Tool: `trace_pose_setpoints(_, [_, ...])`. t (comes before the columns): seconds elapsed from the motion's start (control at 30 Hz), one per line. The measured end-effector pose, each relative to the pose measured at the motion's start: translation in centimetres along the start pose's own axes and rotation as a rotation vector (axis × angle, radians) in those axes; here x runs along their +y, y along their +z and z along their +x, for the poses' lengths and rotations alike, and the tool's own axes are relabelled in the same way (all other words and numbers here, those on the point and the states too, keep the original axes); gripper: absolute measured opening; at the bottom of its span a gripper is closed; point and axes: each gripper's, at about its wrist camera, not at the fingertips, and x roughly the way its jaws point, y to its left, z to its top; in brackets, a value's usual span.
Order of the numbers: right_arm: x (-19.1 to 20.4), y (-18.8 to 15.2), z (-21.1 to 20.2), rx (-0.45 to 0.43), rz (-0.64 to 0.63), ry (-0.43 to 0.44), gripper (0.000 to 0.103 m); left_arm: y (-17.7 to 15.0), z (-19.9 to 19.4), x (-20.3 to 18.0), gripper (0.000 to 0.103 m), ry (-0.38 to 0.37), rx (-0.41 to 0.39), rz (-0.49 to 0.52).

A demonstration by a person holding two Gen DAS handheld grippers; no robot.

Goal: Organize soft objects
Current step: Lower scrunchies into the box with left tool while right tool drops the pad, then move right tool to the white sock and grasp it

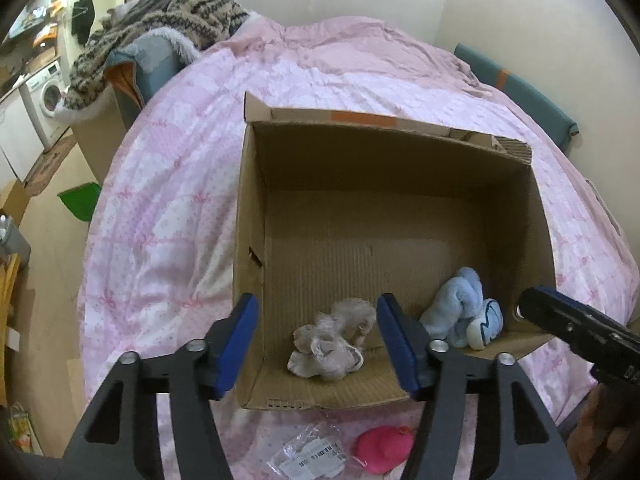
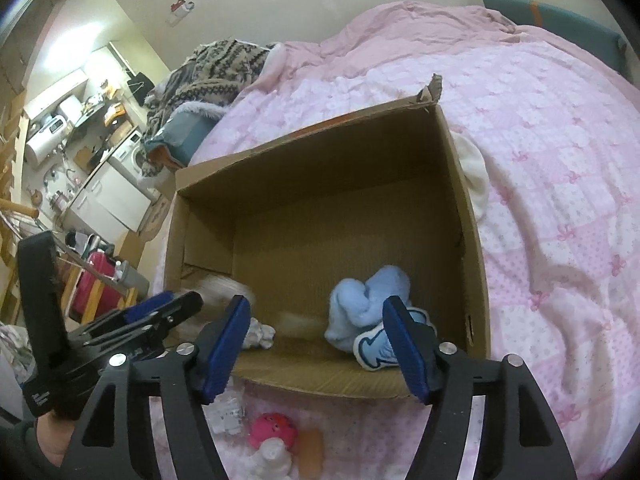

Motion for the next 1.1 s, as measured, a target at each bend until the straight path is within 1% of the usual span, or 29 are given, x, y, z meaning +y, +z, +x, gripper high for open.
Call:
trace_pose_setpoints(0.07, [-0.1,0.0,0.2,0.009,0.007,-0.01,0.077,0.0,0.0,0.0,0.064,0.007,-0.003,0.0])
trace_pose_setpoints(0.27, [-0.1,0.0,0.4,0.017,0.005,-0.019,0.077,0.0,0.2,0.2,0.064,0.01,0.013,-0.007])
trace_pose_setpoints(0.63, [0.1,0.0,0.2,0.012,0.002,-0.023,0.077,-0.3,-0.4,0.3,0.064,0.019,0.0,0.0])
trace_pose_setpoints(0.83, [0.2,0.0,-0.2,0.01,-0.001,-0.021,0.077,-0.4,-1.5,0.8,0.064,0.028,-0.013,-0.012])
trace_pose_setpoints(0.9, [0.1,-0.1,-0.6,0.009,0.002,-0.023,0.077,-0.6,-2.0,0.9,0.064,0.039,-0.009,-0.01])
trace_pose_setpoints(1.1, [-0.2,-0.6,-1.9,0.006,0.014,-0.02,0.077,-1.5,-3.4,1.8,0.064,0.035,0.007,-0.034])
